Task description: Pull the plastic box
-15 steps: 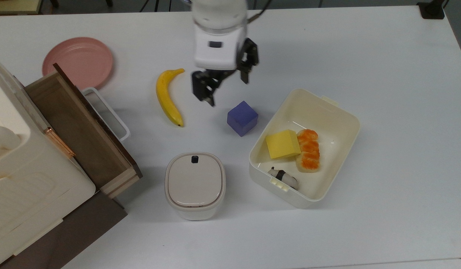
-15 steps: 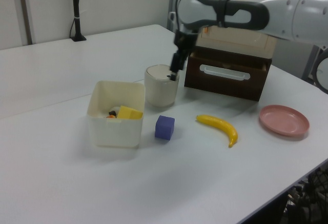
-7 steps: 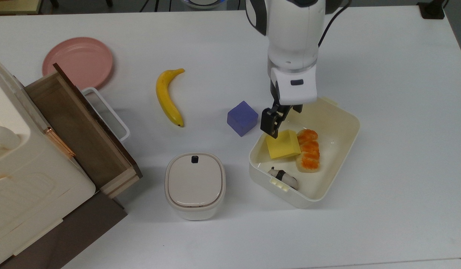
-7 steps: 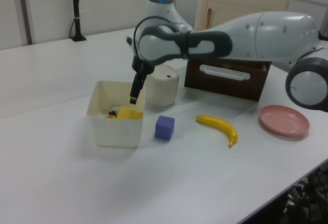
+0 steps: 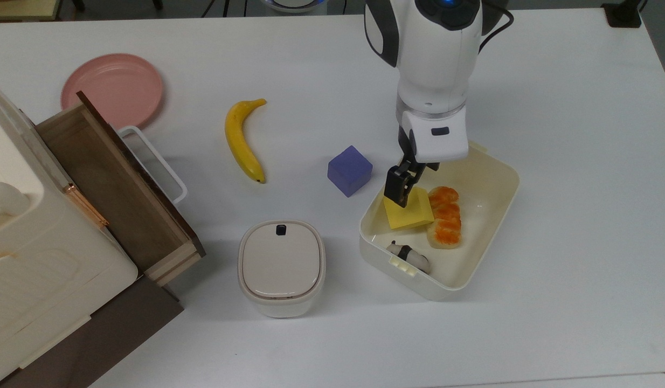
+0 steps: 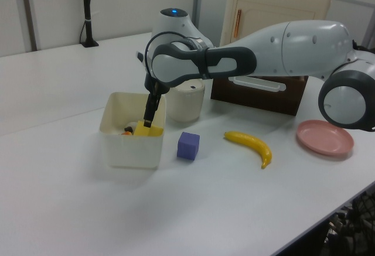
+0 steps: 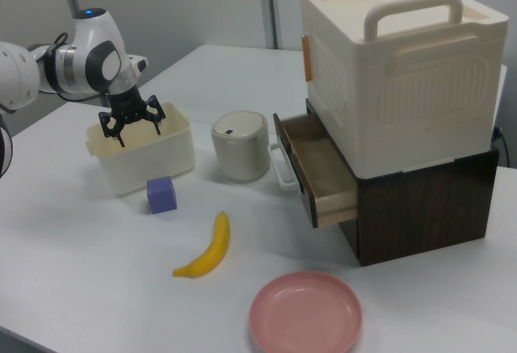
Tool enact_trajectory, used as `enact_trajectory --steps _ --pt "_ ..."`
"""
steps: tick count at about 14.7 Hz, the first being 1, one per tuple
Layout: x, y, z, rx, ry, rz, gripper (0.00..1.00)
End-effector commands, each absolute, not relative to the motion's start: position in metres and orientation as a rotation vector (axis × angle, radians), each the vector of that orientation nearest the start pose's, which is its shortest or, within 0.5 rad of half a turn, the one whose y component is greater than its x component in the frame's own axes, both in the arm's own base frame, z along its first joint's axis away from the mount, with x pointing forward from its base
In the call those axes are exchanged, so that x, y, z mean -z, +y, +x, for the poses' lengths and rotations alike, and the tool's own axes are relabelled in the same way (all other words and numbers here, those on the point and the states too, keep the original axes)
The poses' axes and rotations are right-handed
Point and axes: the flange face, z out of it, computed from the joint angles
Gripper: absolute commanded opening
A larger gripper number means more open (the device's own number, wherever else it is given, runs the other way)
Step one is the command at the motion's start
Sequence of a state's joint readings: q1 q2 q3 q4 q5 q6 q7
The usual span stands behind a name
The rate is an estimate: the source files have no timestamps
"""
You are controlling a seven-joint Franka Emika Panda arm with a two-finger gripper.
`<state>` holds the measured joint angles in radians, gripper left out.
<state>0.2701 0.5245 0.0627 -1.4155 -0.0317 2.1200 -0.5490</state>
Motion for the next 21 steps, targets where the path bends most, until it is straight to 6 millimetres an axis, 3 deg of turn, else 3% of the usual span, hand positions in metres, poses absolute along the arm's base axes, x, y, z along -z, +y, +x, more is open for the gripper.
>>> enact_trajectory --steps 1,5,8,11,13,14,16,18,21 --pt "-0.417 0.213 0.68 0.147 -1.409 -2.838 1.0" --pt "-0.42 0.195 0.665 -0.068 -1.478 -2.782 1.0" --pt "-0.444 0.18 0.647 -0.208 -1.495 -2.741 1.0" --pt "-0.453 0.175 0.642 -0.229 -1.519 -2.715 1.0" --pt "-0.459 0.176 0.649 -0.142 -1.461 -2.761 1.0" --pt "-0.465 0.178 0.654 -0.068 -1.37 -2.815 1.0" --pt "-0.479 0.182 0.665 0.12 -0.988 -2.983 1.0" --pt "-0.489 0.177 0.666 0.172 -0.788 -3.037 1.0" --pt "-0.531 0.126 0.649 0.119 -0.538 -3.091 1.0"
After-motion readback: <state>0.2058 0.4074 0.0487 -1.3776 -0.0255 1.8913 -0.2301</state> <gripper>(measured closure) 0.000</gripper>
